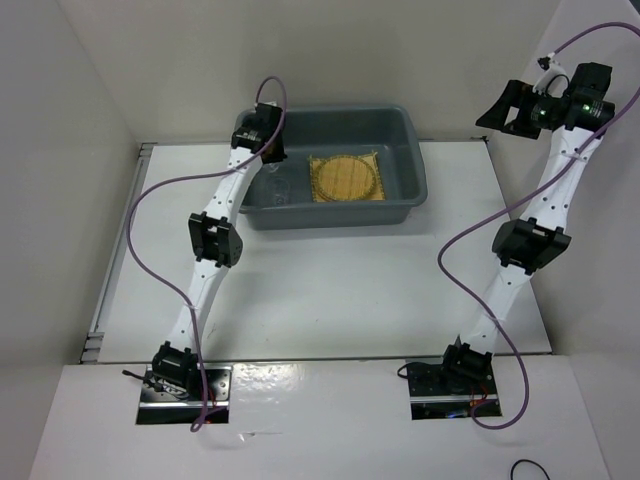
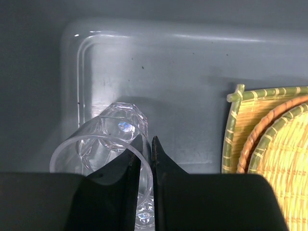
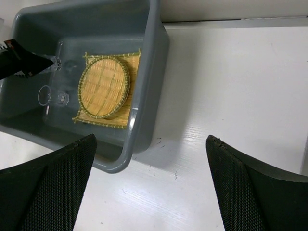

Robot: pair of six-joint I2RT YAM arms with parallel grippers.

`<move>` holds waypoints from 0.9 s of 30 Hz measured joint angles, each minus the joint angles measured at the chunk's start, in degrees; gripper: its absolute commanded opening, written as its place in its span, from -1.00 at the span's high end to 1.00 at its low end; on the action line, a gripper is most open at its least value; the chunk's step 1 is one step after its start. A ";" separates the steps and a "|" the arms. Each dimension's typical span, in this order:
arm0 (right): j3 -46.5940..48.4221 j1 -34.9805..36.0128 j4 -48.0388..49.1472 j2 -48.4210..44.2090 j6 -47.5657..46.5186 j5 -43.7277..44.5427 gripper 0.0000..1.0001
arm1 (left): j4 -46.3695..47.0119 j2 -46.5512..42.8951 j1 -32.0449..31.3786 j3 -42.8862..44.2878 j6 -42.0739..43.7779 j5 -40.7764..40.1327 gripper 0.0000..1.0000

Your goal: Place the mixed dishes into the plastic bin

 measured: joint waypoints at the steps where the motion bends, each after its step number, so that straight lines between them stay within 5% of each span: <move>1: 0.00 -0.04 0.00 -0.11 0.02 0.00 -0.96 | -0.02 0.15 0.26 0.00 0.02 0.26 0.66; 12: 0.00 -0.13 0.00 -0.55 0.02 0.00 -0.96 | 1.20 0.20 1.29 0.17 0.61 3.96 0.20; 16: -0.07 -0.13 0.00 -0.79 0.02 0.02 -0.96 | 0.94 0.20 1.60 1.64 0.83 4.57 -0.20; 21: -0.44 -0.13 -0.02 -2.12 0.02 0.42 -0.96 | 1.62 -2.27 2.14 3.52 0.72 4.55 -0.96; 27: -2.75 -0.13 0.00 -4.63 -0.22 3.19 -0.96 | -4.09 -15.08 6.03 3.52 -0.13 1.33 -0.99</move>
